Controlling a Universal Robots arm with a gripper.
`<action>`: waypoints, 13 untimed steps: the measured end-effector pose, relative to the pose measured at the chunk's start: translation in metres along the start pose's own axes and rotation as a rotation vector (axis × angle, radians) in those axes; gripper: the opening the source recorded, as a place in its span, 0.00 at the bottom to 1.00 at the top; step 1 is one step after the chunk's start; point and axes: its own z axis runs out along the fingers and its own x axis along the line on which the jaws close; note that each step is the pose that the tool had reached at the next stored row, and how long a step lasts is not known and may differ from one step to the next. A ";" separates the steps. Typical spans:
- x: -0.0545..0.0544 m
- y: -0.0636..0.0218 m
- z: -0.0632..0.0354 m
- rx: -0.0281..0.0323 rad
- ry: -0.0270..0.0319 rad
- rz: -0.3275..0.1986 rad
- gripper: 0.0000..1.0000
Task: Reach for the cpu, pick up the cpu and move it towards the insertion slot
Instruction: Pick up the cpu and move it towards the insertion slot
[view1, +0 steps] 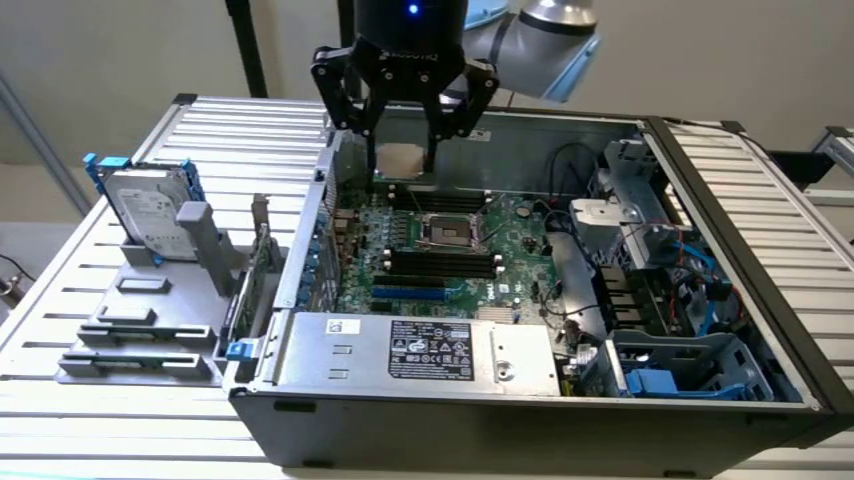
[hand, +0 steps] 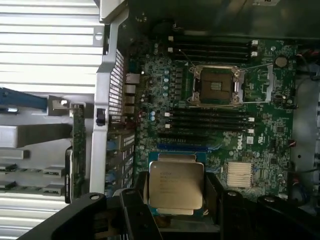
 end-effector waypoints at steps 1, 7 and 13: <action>-0.005 0.0010 0.0005 0.0000 0.0000 0.000 0.55; -0.030 0.0116 0.0036 0.0010 0.0000 0.000 0.55; -0.047 0.0290 0.0066 0.0037 0.0001 0.000 0.55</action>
